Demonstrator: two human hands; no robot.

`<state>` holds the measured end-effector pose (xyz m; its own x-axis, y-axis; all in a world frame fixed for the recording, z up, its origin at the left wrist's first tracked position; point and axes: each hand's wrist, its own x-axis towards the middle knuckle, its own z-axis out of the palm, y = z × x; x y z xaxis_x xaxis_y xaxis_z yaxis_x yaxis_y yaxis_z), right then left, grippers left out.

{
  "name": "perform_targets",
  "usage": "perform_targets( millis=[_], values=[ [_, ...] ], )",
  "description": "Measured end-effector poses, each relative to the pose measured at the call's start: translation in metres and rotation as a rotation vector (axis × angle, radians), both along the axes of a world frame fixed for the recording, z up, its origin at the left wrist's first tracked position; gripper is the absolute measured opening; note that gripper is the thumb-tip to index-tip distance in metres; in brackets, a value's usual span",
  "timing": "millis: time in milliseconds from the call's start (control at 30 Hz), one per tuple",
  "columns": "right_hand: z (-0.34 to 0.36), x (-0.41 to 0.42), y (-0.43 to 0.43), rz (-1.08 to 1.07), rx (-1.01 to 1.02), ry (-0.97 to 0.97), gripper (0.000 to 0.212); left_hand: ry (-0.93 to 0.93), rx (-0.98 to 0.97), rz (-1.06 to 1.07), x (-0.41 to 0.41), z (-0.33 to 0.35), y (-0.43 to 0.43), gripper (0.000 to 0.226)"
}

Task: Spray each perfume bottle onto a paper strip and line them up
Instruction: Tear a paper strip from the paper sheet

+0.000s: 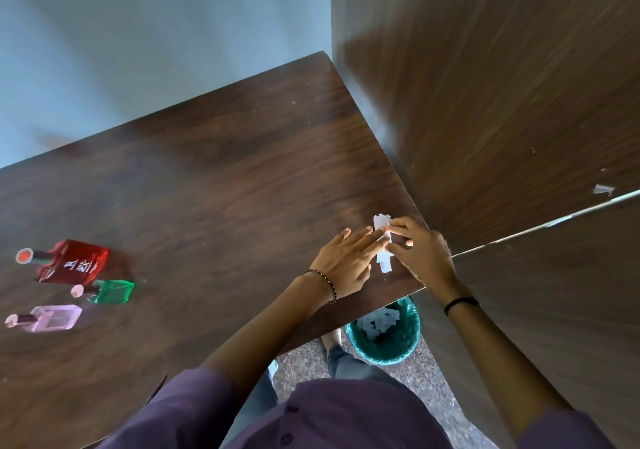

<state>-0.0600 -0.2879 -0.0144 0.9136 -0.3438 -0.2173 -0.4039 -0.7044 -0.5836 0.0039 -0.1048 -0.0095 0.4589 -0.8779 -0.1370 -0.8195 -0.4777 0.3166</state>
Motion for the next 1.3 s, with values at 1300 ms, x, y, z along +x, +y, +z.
perform_targets(
  millis=[1300],
  values=[
    [-0.007, 0.007, 0.034, -0.21, -0.053, -0.12, 0.015, -0.005, 0.193, -0.025, 0.006, -0.002, -0.014, 0.052]
  ],
)
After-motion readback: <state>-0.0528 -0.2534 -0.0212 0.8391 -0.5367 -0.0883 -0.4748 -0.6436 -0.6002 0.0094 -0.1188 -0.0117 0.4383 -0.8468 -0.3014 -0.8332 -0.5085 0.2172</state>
